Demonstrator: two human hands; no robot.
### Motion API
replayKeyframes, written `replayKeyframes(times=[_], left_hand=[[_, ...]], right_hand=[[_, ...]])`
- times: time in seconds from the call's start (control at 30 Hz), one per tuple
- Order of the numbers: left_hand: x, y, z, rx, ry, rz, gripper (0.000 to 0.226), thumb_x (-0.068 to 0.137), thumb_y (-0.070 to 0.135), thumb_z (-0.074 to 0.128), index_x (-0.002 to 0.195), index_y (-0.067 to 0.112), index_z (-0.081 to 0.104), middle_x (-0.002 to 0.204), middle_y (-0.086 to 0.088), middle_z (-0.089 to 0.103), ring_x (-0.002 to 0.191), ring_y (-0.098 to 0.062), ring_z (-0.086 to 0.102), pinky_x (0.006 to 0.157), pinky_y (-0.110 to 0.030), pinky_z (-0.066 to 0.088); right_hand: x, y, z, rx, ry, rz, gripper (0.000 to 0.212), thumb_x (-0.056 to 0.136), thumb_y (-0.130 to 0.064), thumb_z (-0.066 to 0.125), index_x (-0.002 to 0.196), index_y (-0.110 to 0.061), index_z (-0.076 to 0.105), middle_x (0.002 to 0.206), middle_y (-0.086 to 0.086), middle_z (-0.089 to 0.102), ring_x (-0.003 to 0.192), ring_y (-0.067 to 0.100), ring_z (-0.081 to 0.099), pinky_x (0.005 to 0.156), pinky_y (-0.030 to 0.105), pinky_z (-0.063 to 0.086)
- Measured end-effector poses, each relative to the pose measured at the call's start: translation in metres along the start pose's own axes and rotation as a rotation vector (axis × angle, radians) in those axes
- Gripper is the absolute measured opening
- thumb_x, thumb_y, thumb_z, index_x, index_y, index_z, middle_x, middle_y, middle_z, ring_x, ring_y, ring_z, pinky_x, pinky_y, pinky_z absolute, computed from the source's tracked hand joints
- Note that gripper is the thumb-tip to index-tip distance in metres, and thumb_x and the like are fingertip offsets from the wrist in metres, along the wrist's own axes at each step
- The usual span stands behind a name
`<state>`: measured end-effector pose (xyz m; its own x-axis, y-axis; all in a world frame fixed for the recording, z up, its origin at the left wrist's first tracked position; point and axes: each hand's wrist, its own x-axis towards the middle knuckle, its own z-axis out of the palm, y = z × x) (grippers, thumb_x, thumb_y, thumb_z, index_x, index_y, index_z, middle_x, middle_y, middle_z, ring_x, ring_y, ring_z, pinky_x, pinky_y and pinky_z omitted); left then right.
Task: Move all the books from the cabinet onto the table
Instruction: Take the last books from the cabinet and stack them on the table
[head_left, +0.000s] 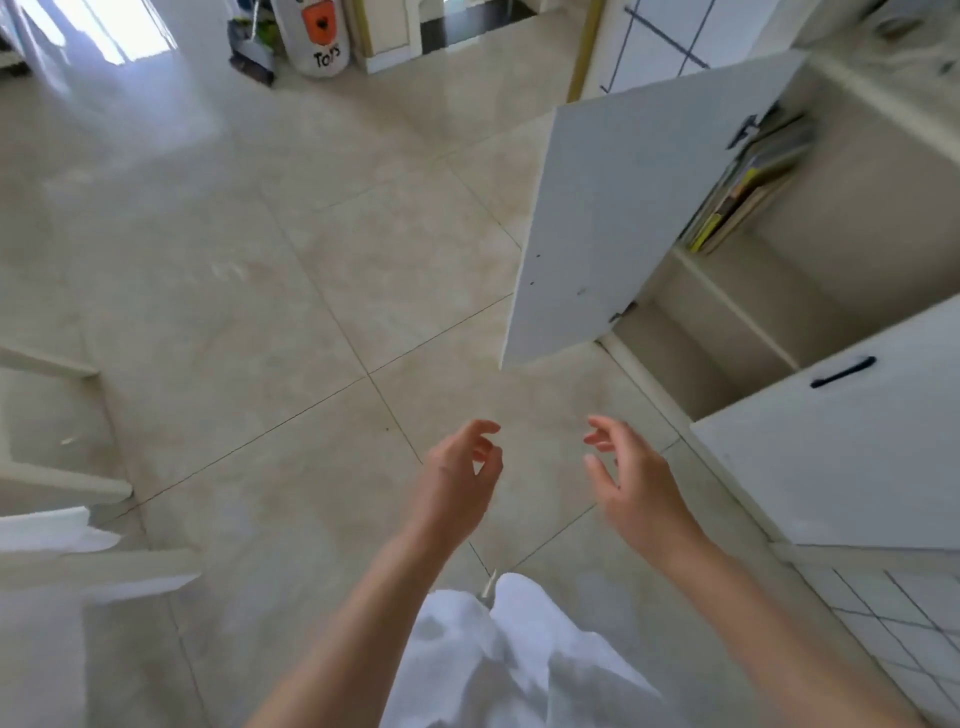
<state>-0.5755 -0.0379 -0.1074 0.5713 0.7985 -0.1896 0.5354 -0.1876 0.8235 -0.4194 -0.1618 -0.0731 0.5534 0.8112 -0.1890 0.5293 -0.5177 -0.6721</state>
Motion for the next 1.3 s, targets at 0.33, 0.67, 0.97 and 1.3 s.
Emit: replayKeyframes(times=[0.33,0.67,0.97,1.3], left_hand=[[0.092,0.077,0.094,0.083,-0.283,0.14,0.025,0.091,0.017,0.058,0.115,0.024,0.063,0.086,0.01,0.067,0.088,-0.012,0.064,0.085,-0.036,0.054],[0.255,0.146,0.16,0.245,-0.438,0.252,0.026,0.091,0.016,0.057,0.116,0.021,0.063,0.087,0.007,0.067,0.087,-0.014,0.064,0.077,-0.024,0.048],[0.368,0.205,0.253,0.343,-0.571,0.324,0.029,0.091,0.015,0.053,0.118,0.021,0.059,0.101,0.005,0.066,0.089,-0.016,0.063,0.081,-0.027,0.051],[0.426,0.212,0.354,0.166,-0.485,0.06,0.034,0.09,0.014,0.059,0.124,0.021,0.056,0.123,0.002,0.06,0.099,-0.013,0.058,0.084,-0.022,0.043]], right_hand=[[0.051,0.081,-0.106,0.038,0.25,0.208,0.036,0.094,-0.016,0.053,0.13,-0.016,0.048,0.115,-0.001,0.06,0.109,0.013,0.055,0.089,0.022,0.037],[0.156,0.137,-0.179,0.141,0.409,0.424,0.036,0.093,-0.015,0.056,0.128,-0.011,0.051,0.114,0.004,0.064,0.108,0.018,0.059,0.095,0.033,0.047],[0.231,0.196,-0.232,0.193,0.377,0.511,0.031,0.092,-0.012,0.056,0.123,-0.011,0.054,0.112,0.004,0.066,0.106,0.02,0.061,0.096,0.038,0.048],[0.33,0.281,-0.28,0.279,0.153,0.45,0.034,0.096,-0.016,0.052,0.13,-0.014,0.05,0.115,0.002,0.062,0.106,0.017,0.059,0.093,0.027,0.045]])
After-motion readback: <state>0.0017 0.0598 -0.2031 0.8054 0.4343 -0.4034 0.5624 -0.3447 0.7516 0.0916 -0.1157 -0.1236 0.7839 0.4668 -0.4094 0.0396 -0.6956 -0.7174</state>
